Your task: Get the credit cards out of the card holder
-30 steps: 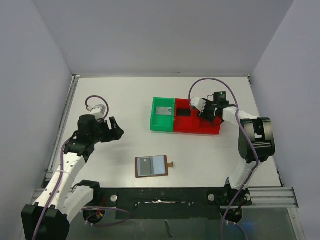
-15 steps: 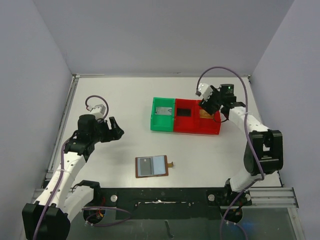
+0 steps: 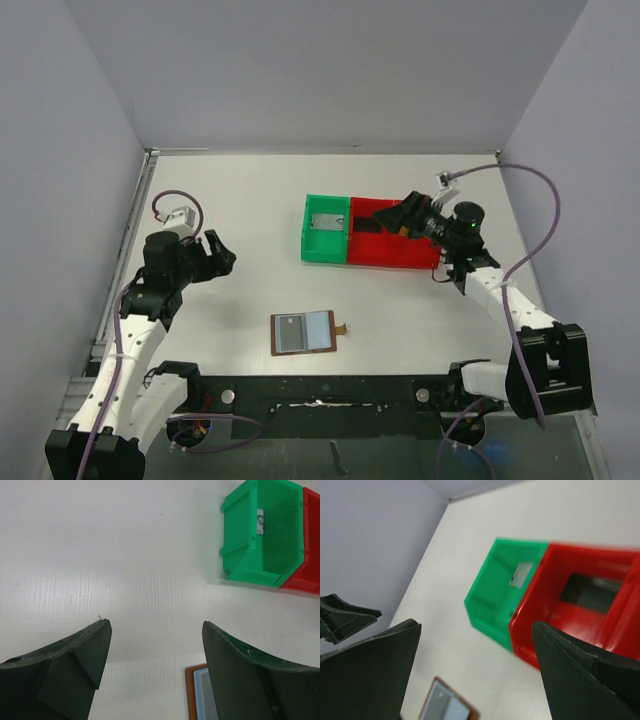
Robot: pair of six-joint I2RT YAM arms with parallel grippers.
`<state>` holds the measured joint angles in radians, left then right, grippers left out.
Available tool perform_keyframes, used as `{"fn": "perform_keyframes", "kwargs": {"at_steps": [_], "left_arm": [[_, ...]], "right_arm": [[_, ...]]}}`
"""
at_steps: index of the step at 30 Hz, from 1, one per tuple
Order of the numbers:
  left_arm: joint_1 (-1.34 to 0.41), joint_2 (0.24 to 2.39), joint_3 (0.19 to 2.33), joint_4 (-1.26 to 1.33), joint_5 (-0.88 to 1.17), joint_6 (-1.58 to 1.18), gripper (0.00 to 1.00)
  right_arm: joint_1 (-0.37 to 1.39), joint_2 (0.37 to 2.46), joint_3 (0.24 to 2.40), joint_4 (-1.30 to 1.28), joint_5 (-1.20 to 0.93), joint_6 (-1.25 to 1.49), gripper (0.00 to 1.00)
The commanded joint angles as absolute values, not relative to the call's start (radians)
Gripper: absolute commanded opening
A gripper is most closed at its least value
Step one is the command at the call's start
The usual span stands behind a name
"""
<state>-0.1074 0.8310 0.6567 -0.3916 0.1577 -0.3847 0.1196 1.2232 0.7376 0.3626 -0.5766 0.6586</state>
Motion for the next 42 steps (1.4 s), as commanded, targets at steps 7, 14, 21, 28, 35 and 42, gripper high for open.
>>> {"fn": "perform_keyframes", "kwargs": {"at_steps": [7, 14, 21, 28, 35, 42], "left_arm": [[-0.098, 0.777, 0.666, -0.359, 0.017, -0.417, 0.74], [-0.096, 0.772, 0.672, -0.381, -0.030, -0.444, 0.74], [-0.097, 0.749, 0.670, -0.390, -0.054, -0.457, 0.74], [-0.096, 0.732, 0.666, -0.393, -0.064, -0.460, 0.74], [-0.097, 0.741, 0.665, -0.390, -0.059, -0.460, 0.74], [-0.097, 0.749, 0.669, -0.393, -0.062, -0.457, 0.74]], "right_arm": [[0.855, 1.215, 0.842, -0.172, 0.290, 0.938, 0.81], [1.245, 1.470, 1.065, -0.446, 0.610, 1.131, 0.70], [1.311, 1.703, 1.220, -0.506, 0.526, 1.150, 0.61], [1.282, 1.741, 1.190, -0.494, 0.445, 1.143, 0.63], [1.264, 1.781, 1.203, -0.445, 0.365, 1.081, 0.67], [1.258, 1.902, 1.271, -0.533, 0.349, 1.097, 0.66]]}}
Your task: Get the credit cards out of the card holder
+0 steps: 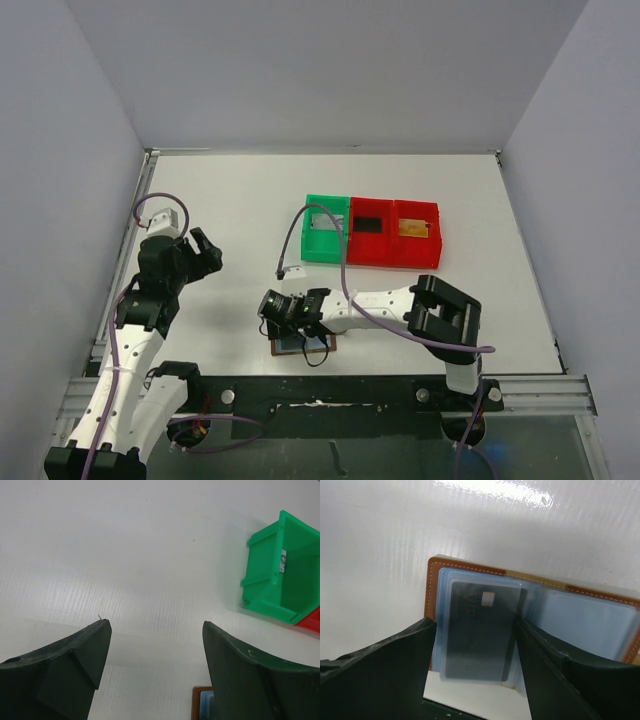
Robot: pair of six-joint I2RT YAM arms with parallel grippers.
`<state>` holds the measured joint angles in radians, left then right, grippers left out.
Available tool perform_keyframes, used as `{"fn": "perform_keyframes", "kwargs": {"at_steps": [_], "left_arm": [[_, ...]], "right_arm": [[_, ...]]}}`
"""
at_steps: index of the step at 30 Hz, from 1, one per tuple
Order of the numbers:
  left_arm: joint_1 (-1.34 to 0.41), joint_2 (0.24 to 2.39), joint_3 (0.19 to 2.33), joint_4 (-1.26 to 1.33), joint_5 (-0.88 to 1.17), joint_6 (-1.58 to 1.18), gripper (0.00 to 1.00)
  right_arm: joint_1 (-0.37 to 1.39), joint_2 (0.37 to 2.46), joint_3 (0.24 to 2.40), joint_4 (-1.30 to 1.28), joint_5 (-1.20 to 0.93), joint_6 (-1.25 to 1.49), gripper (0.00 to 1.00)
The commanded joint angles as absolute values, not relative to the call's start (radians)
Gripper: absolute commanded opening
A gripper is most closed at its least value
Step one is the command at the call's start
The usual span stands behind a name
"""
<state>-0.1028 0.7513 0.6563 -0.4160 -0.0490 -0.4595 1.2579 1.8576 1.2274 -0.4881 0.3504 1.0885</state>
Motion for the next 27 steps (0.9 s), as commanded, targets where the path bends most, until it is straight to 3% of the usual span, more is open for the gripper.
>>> {"fn": "perform_keyframes", "kwargs": {"at_steps": [1, 10, 17, 22, 24, 27], "left_arm": [[-0.097, 0.749, 0.668, -0.394, -0.064, -0.457, 0.74], [-0.097, 0.772, 0.667, -0.388, -0.042, -0.453, 0.74], [-0.098, 0.799, 0.650, -0.367, 0.114, -0.507, 0.73], [-0.099, 0.786, 0.535, -0.323, 0.382, -0.677, 0.60], [-0.101, 0.766, 0.500, -0.319, 0.433, -0.724, 0.57], [-0.108, 0.711, 0.495, -0.360, 0.421, -0.762, 0.56]], "right_arm": [[1.256, 1.905, 1.267, -0.538, 0.346, 1.100, 0.65], [1.232, 1.834, 1.149, -0.366, 0.269, 1.065, 0.48], [1.174, 1.769, 0.994, -0.157, 0.146, 1.076, 0.37], [1.154, 1.721, 0.916, -0.068, 0.116, 1.092, 0.33], [1.155, 1.718, 0.937, -0.089, 0.125, 1.069, 0.37], [1.189, 1.735, 1.037, -0.229, 0.212, 1.032, 0.55]]}}
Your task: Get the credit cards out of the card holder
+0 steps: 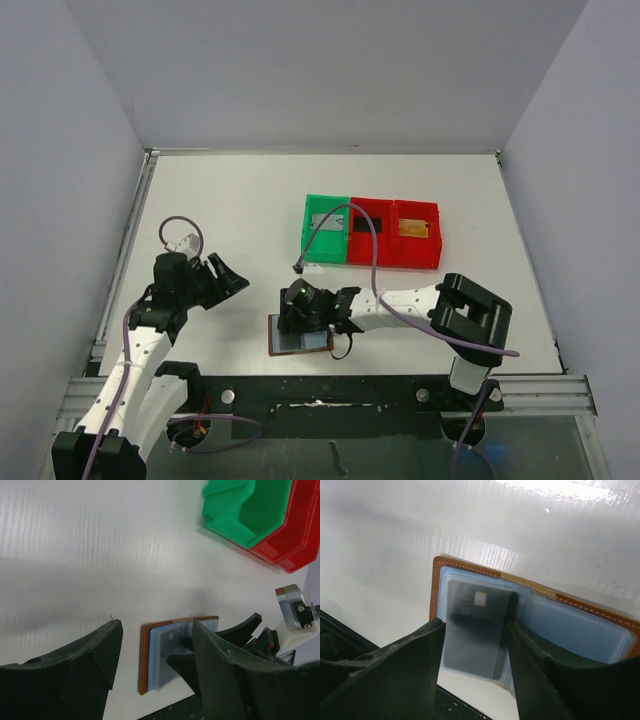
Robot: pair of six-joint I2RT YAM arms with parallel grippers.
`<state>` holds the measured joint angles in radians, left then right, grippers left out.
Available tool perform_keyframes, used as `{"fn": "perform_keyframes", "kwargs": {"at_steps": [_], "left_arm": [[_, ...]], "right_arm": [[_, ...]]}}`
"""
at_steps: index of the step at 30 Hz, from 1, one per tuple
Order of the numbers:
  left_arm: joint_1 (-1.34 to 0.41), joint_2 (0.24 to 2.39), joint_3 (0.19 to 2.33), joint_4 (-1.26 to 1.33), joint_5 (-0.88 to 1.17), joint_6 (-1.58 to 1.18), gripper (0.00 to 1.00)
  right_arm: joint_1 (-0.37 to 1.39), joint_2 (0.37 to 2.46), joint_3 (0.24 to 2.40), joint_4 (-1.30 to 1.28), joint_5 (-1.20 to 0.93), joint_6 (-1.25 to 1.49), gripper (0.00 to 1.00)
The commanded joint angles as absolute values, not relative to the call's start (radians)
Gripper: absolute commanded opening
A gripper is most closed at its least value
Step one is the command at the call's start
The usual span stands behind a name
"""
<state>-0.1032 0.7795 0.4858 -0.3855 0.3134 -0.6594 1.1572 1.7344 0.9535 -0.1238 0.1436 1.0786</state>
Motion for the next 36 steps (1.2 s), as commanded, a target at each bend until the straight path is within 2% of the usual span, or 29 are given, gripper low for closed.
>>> {"fn": "perform_keyframes", "kwargs": {"at_steps": [1, 9, 17, 22, 24, 30, 36], "left_arm": [[-0.108, 0.695, 0.510, -0.382, 0.404, -0.766, 0.56], [-0.107, 0.641, 0.638, -0.520, 0.242, -0.769, 0.57], [-0.108, 0.532, 0.574, -0.519, 0.277, -0.861, 0.57], [-0.107, 0.527, 0.550, -0.526, 0.321, -0.871, 0.57], [-0.108, 0.534, 0.550, -0.528, 0.341, -0.865, 0.56], [-0.108, 0.573, 0.538, -0.487, 0.424, -0.855, 0.57], [-0.115, 0.622, 0.523, -0.454, 0.515, -0.837, 0.57]], "right_arm": [[1.203, 1.748, 1.072, -0.273, 0.239, 1.023, 0.56], [1.256, 1.844, 1.292, -0.574, 0.422, 1.037, 0.65], [1.255, 1.896, 1.260, -0.462, 0.300, 0.994, 0.75], [1.254, 1.960, 1.279, -0.523, 0.297, 1.039, 0.74], [1.248, 1.942, 1.240, -0.508, 0.298, 1.055, 0.70], [1.210, 1.830, 1.085, -0.283, 0.193, 1.038, 0.58], [1.185, 1.820, 1.010, -0.170, 0.112, 1.052, 0.56]]}}
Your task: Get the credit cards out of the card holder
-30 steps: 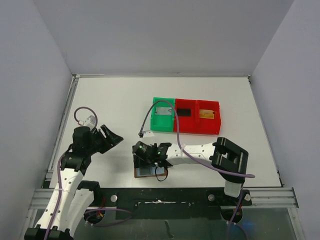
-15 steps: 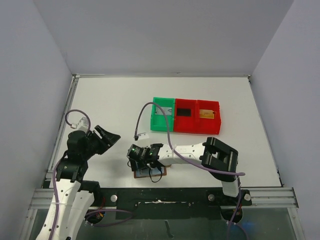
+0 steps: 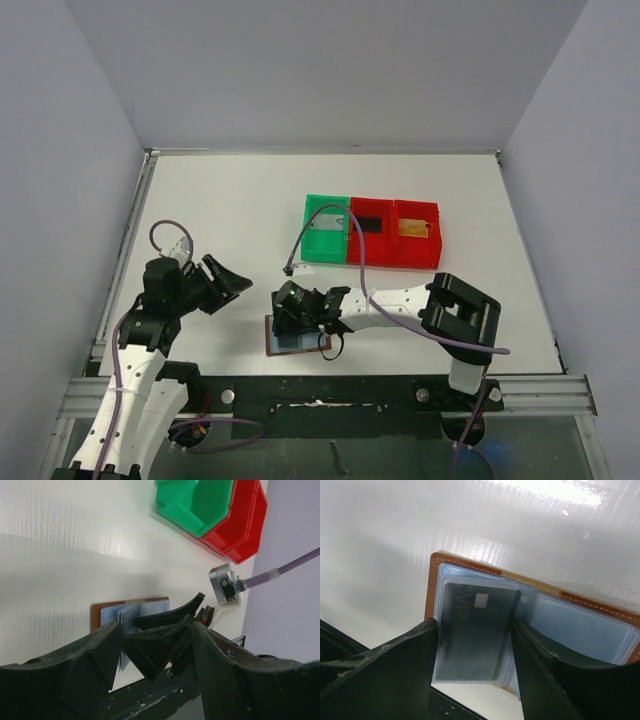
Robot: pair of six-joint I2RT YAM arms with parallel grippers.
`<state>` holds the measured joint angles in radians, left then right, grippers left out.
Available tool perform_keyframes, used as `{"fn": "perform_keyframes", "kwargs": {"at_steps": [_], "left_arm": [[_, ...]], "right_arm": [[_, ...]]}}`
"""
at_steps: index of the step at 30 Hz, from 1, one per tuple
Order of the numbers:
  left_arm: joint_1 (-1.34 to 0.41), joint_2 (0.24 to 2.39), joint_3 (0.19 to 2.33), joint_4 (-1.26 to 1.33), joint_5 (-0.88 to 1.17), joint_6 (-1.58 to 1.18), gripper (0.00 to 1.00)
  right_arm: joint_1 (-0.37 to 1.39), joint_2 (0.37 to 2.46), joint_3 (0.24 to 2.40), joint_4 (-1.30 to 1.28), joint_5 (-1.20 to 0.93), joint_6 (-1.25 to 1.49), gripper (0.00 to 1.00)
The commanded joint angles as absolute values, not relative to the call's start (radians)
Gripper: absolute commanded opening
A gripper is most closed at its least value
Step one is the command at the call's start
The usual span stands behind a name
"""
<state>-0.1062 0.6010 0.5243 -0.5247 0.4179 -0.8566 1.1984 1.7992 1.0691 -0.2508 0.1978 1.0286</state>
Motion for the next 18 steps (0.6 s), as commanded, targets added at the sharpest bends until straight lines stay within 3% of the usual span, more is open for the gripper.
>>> {"fn": "perform_keyframes", "kwargs": {"at_steps": [1, 10, 18], "left_arm": [[-0.117, 0.623, 0.522, -0.454, 0.520, -0.835, 0.57], [-0.153, 0.581, 0.463, -0.502, 0.500, -0.882, 0.55], [-0.266, 0.535, 0.405, -0.520, 0.415, -0.966, 0.45]], "right_arm": [[1.182, 1.821, 0.999, -0.159, 0.105, 1.056, 0.56], [1.140, 1.773, 0.894, -0.022, 0.028, 1.092, 0.57], [1.121, 1.770, 0.850, 0.033, 0.005, 1.119, 0.58]]}}
